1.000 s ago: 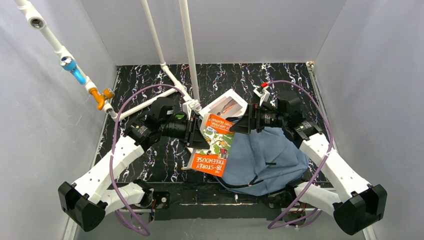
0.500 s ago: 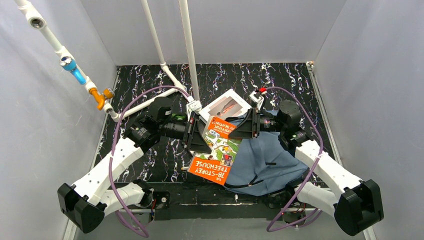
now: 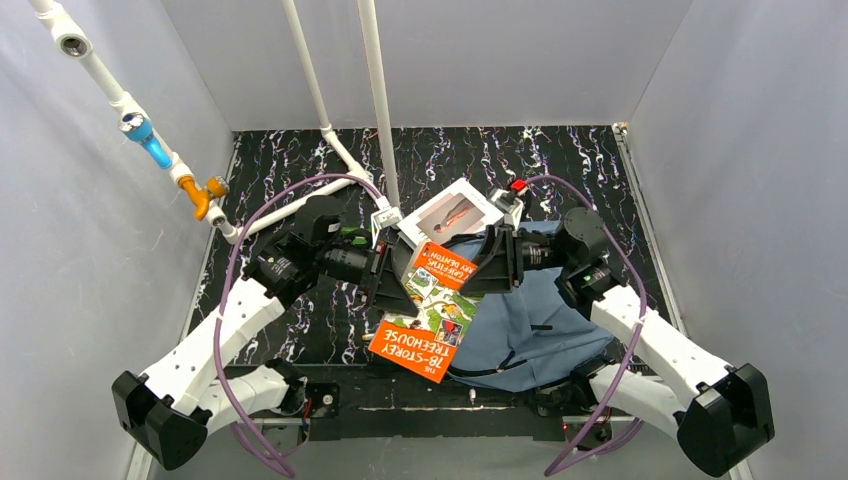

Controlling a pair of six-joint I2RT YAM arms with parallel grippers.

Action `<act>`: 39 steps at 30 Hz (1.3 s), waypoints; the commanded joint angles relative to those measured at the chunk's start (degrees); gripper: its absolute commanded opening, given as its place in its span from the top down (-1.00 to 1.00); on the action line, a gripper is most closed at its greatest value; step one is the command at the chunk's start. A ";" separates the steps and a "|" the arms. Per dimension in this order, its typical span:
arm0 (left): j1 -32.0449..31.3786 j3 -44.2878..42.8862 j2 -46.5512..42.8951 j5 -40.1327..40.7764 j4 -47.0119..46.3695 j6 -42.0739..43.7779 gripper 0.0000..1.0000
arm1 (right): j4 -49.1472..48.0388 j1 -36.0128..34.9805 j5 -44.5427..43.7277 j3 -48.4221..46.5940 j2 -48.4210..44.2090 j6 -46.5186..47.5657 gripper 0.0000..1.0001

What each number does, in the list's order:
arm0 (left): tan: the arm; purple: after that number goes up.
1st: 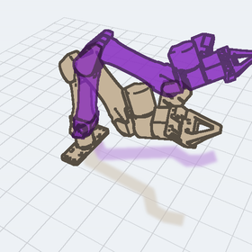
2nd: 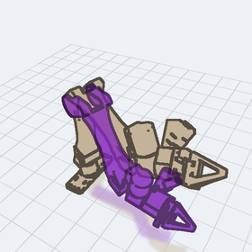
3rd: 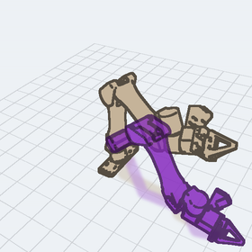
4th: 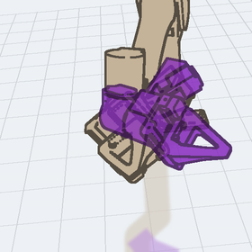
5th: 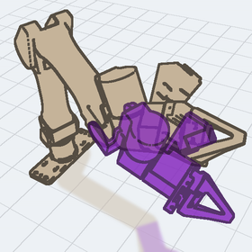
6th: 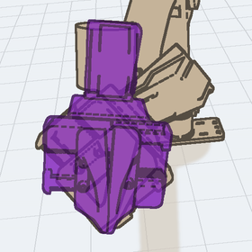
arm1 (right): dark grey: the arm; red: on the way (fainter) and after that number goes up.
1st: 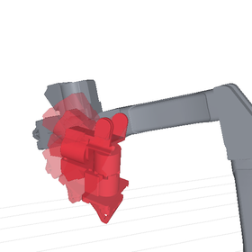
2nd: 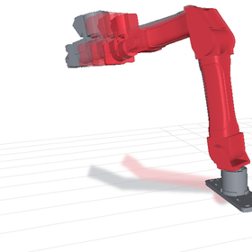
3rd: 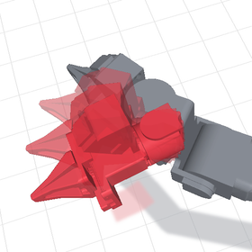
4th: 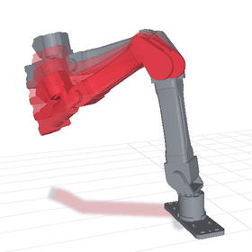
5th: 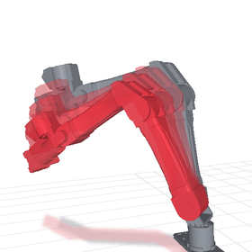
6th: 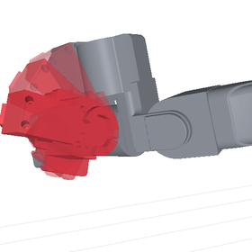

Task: Pack the student bag
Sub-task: Pick up the book from the center of the board.

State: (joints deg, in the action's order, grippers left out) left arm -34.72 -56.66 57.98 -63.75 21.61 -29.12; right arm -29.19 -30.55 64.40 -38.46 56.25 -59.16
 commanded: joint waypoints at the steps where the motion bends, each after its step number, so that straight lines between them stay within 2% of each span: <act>1: -0.09 -1.55 -0.85 -4.73 -0.92 -1.08 1.00 | -3.55 -4.84 0.80 -2.42 0.66 1.53 0.04; 3: -0.09 -1.87 -1.17 -3.81 -0.19 -0.09 1.00 | -3.07 -5.70 0.03 -2.67 1.23 2.93 0.51; 4: -0.09 -2.54 -1.57 -1.73 1.23 1.03 1.00 | -1.37 -5.70 -0.75 -2.85 1.54 4.19 0.85; 5: -0.04 -3.92 -1.88 1.96 4.36 2.62 0.95 | 2.53 -5.48 -2.76 -3.50 2.00 6.40 0.97; 6: 0.00 -5.26 -2.24 6.25 7.77 3.41 0.76 | 6.38 -5.34 -5.18 -4.42 2.27 8.49 0.97; 7: 0.08 -6.50 -2.79 11.38 10.43 3.23 0.48 | 8.58 -5.24 -7.79 -4.95 2.44 9.53 0.97; 10: 0.18 -10.28 -5.24 30.63 20.08 0.36 -0.33 | 6.14 -4.74 -15.14 -3.85 1.57 5.63 0.97; 13: 0.24 -11.49 -9.14 48.79 25.56 -6.60 -0.89 | 3.45 -3.62 -21.87 -2.23 0.38 1.23 0.97; 14: 0.20 -12.55 -10.40 54.49 27.29 -8.56 -0.95 | 3.45 -3.34 -24.28 -2.12 0.47 -0.58 0.97; 16: 0.25 -14.46 -12.81 61.26 30.18 -11.92 -0.96 | 1.40 -3.29 -27.69 -1.30 1.53 -6.63 0.97; 18: 0.22 -14.48 -16.01 67.71 31.21 -16.89 -0.96 | -6.02 -3.29 -29.63 0.81 2.39 -14.77 0.97; 21: 0.24 -9.38 -22.81 70.76 27.39 -27.18 -0.96 | -13.43 -3.29 -33.82 3.56 3.03 -20.69 0.97; 25: 0.21 1.72 -31.73 68.26 15.21 -39.36 -0.97 | -19.88 -3.29 -36.86 4.36 5.05 -27.35 0.97; 29: 0.26 10.66 -35.60 63.82 2.56 -45.62 -0.97 | -27.19 -3.29 -39.65 6.88 5.55 -33.30 0.97; 35: 0.26 15.32 -31.49 52.55 -12.35 -49.20 -0.97 | -30.43 -3.38 -40.06 6.46 6.44 -37.55 0.97; 39: 0.18 15.72 -28.13 49.05 -18.30 -48.75 -0.97 | -29.35 -3.47 -39.77 6.50 6.35 -36.88 0.97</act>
State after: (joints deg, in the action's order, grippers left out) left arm -34.61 -41.39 27.68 -8.67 14.66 -76.49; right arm -49.28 -33.80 26.04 -30.85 63.37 -92.86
